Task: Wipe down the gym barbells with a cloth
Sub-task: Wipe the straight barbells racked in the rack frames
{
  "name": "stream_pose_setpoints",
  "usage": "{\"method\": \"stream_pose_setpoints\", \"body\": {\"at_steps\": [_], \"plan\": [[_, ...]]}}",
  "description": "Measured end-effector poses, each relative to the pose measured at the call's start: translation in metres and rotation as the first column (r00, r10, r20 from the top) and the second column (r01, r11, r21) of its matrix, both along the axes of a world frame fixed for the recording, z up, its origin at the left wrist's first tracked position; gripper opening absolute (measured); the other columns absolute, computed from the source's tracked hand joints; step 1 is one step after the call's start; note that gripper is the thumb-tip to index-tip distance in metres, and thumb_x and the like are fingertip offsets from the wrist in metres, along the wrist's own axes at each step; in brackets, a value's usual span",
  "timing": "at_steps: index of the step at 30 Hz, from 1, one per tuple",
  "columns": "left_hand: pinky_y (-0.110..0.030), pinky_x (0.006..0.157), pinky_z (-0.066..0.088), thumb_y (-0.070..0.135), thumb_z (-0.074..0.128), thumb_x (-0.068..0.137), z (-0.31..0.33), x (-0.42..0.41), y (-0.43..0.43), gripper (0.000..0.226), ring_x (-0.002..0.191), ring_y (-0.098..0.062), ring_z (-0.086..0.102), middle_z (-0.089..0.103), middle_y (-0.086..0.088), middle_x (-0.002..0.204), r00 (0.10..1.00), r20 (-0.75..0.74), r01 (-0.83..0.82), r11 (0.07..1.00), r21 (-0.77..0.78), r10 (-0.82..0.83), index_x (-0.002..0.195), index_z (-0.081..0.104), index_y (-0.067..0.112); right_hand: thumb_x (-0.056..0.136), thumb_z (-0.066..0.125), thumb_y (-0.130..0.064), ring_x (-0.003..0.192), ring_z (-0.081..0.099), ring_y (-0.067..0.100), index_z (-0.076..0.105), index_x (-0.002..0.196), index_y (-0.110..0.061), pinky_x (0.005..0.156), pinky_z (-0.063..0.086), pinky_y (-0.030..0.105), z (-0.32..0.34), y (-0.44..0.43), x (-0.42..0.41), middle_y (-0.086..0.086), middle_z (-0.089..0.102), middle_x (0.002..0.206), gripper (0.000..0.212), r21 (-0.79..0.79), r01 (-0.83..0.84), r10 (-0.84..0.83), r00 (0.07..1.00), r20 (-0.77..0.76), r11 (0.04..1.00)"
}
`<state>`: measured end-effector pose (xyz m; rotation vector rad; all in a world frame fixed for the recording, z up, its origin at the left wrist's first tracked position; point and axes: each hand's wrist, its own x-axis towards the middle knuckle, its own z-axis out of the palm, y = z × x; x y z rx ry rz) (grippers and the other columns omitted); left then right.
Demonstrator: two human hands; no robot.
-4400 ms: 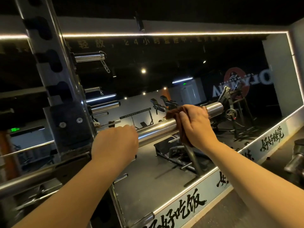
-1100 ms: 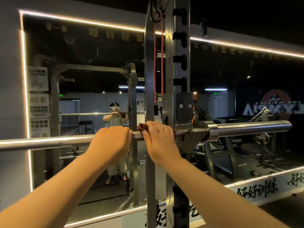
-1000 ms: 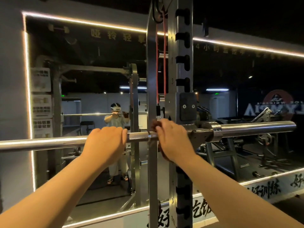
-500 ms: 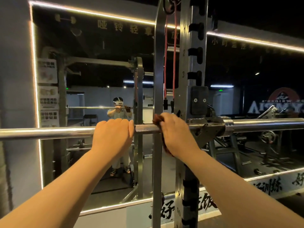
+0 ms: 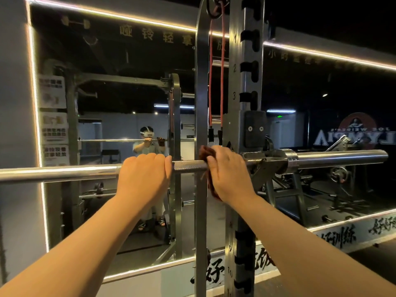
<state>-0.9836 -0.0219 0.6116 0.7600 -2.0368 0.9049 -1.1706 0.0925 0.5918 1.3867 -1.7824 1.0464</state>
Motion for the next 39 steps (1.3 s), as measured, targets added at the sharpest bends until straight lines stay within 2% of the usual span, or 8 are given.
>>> {"method": "stream_pose_setpoints", "body": {"at_steps": [3, 6, 11, 17, 24, 28, 33, 39], "plan": [[-0.027, 0.051, 0.038, 0.036, 0.032, 0.107, -0.001, -0.002, -0.001, 0.037, 0.049, -0.01, 0.043, 0.045, 0.007, 0.06, 0.999, -0.048, 0.021, 1.0, 0.011, -0.02, 0.075, 0.044, 0.023, 0.109, 0.033, -0.038, 0.135, 0.042, 0.02, 0.048, 0.133, -0.02, 0.122, 0.027, 0.05, -0.012, -0.002, -0.001, 0.001, 0.056, 0.134, 0.034, -0.208, 0.097, -0.054, 0.977, 0.206, 0.973], [-0.027, 0.05, 0.038, 0.036, 0.033, 0.107, -0.003, -0.003, -0.004, 0.039, 0.047, -0.01, 0.042, 0.043, 0.007, 0.058, 0.997, -0.061, 0.036, 0.999, 0.004, -0.036, 0.072, 0.042, 0.023, 0.108, 0.028, -0.037, 0.143, 0.031, 0.018, 0.05, 0.131, -0.023, 0.128, 0.008, 0.048, -0.018, -0.02, 0.029, -0.003, 0.051, 0.139, 0.034, -0.195, 0.068, -0.029, 0.98, 0.198, 0.978], [-0.026, 0.051, 0.035, 0.04, 0.023, 0.107, -0.002, -0.004, -0.006, 0.042, 0.047, -0.008, 0.039, 0.04, 0.009, 0.058, 0.995, -0.088, 0.05, 0.999, 0.013, -0.049, 0.07, 0.036, 0.025, 0.109, 0.035, -0.04, 0.127, 0.043, 0.014, 0.048, 0.133, -0.027, 0.12, 0.029, 0.045, -0.014, -0.008, 0.0, -0.007, 0.054, 0.13, 0.031, -0.032, -0.006, 0.004, 0.998, -0.062, 0.999], [-0.027, 0.052, 0.03, 0.037, 0.031, 0.106, -0.003, -0.007, -0.002, 0.039, 0.047, -0.009, 0.039, 0.042, 0.007, 0.058, 0.996, -0.086, 0.025, 1.0, 0.003, -0.025, 0.072, 0.042, 0.023, 0.109, 0.031, -0.036, 0.135, 0.038, 0.019, 0.052, 0.13, -0.022, 0.123, 0.024, 0.052, -0.008, -0.007, -0.002, 0.0, 0.057, 0.131, 0.033, -0.247, 0.122, -0.043, 0.952, 0.304, 0.961], [-0.029, 0.057, 0.024, 0.044, 0.017, 0.108, 0.002, 0.0, 0.0, 0.037, 0.054, -0.006, 0.032, 0.037, 0.009, 0.068, 0.999, -0.025, 0.037, 0.998, 0.045, -0.036, 0.084, 0.039, 0.026, 0.108, 0.029, -0.045, 0.11, 0.049, 0.013, 0.051, 0.13, -0.032, 0.105, 0.037, 0.037, 0.002, -0.02, 0.027, -0.01, 0.056, 0.116, 0.033, 0.025, -0.042, 0.045, 0.99, -0.131, 0.999], [-0.028, 0.067, 0.037, 0.044, 0.025, 0.108, 0.005, 0.02, -0.009, 0.031, 0.066, -0.011, 0.046, 0.048, 0.009, 0.079, 0.997, 0.036, 0.057, 0.992, 0.109, -0.062, 0.097, 0.047, 0.027, 0.109, 0.032, -0.041, 0.088, 0.059, 0.013, 0.056, 0.118, -0.027, 0.091, 0.05, 0.043, 0.01, -0.004, -0.016, -0.01, 0.061, 0.096, 0.029, -0.069, 0.057, -0.057, 0.998, 0.003, 0.996], [-0.027, 0.072, 0.043, 0.041, 0.035, 0.105, 0.003, 0.045, -0.02, 0.023, 0.072, -0.012, 0.054, 0.053, 0.007, 0.08, 0.998, 0.061, -0.014, 0.997, 0.071, 0.01, 0.095, 0.048, 0.025, 0.107, 0.027, -0.037, 0.115, 0.057, 0.02, 0.059, 0.118, -0.025, 0.116, 0.033, 0.047, 0.005, -0.019, 0.019, -0.006, 0.064, 0.111, 0.036, -0.175, 0.179, -0.148, 0.973, 0.175, 0.968], [-0.029, 0.057, 0.034, 0.042, 0.031, 0.106, 0.0, 0.035, -0.027, 0.037, 0.052, -0.009, 0.043, 0.044, 0.009, 0.062, 0.999, -0.032, -0.019, 0.999, 0.047, 0.02, 0.074, 0.043, 0.027, 0.108, 0.03, -0.038, 0.129, 0.044, 0.017, 0.05, 0.138, -0.03, 0.118, 0.027, 0.044, -0.004, -0.036, 0.068, -0.007, 0.055, 0.134, 0.036, 0.031, -0.07, 0.073, 0.988, -0.138, 0.997]]}}
